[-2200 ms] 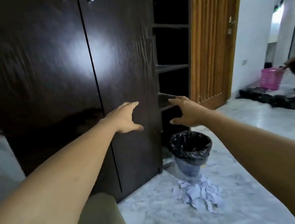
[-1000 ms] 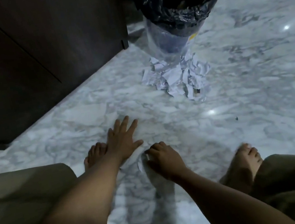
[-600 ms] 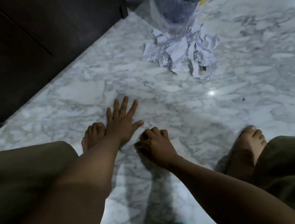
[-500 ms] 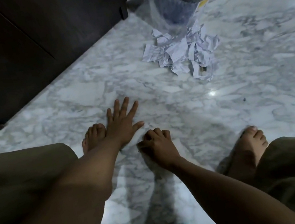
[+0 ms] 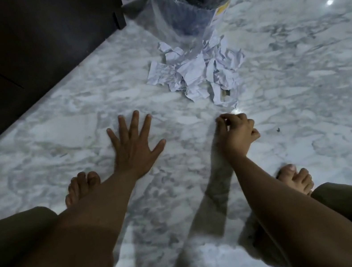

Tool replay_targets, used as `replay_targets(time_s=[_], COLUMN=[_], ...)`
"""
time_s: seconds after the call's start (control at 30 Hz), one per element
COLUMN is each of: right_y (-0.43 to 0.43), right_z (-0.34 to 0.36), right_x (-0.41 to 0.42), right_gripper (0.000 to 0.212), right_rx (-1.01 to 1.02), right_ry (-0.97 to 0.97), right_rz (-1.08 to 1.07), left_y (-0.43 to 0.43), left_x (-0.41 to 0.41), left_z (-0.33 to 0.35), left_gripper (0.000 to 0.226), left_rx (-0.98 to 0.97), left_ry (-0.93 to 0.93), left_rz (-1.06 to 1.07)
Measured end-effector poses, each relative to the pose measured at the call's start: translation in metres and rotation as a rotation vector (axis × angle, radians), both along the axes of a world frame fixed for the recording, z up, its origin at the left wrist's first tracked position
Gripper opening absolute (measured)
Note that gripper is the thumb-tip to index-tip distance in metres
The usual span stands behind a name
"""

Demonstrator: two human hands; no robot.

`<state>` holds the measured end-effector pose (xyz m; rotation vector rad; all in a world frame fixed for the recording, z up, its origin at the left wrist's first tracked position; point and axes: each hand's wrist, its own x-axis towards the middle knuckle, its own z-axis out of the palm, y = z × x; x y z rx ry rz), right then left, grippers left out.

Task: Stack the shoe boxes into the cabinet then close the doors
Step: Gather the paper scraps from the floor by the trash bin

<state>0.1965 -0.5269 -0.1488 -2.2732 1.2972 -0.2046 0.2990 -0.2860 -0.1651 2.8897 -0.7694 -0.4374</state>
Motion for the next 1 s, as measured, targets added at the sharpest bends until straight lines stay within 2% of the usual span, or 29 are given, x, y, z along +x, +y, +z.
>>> replay_targets(time_s=[0.1,0.23,0.4,0.5,0.57,0.63,0.77,0.9,1.0], right_y=[-0.021,-0.031,-0.027,-0.026,-0.031,-0.044,-0.081,-0.108,-0.128], right_z=[-0.003,0.000,0.002,0.005,0.008,0.005,0.004,0.012,0.016], right_x=[0.013,0.028,0.042,0.038,0.033,0.028,0.039,0.082,0.107], right_gripper=[0.024,0.014,0.016,0.037,0.060,0.083,0.115,0.127,0.131], right_rx=[0.010,0.034,-0.043,-0.128,-0.139,-0.148,-0.119,-0.142,-0.171], right_ry=[-0.042,-0.231,-0.308,-0.402,-0.407,-0.398,-0.357,-0.152,0.027], right_rz=[-0.069,-0.062,0.173,0.098,0.014,0.022,0.237,0.631,0.891], left_y=[-0.031,-0.056,-0.070,-0.080,-0.089,-0.100,-0.125,-0.141,-0.152], left_x=[0.014,0.028,0.039,0.049,0.057,0.066,0.091,0.122,0.133], left_z=[-0.002,-0.003,0.000,0.005,0.010,0.013,0.022,0.033,0.030], left_gripper=[0.088,0.097,0.108,0.112,0.115,0.119,0.124,0.123,0.123], left_rx=[0.005,-0.011,-0.126,-0.247,-0.325,-0.379,-0.376,-0.245,-0.189], left_ry=[0.012,0.014,0.007,0.004,0.000,0.000,-0.043,-0.125,-0.120], left_rz=[0.058,0.156,0.223,0.220,0.191,0.125,-0.080,-0.418,-0.532])
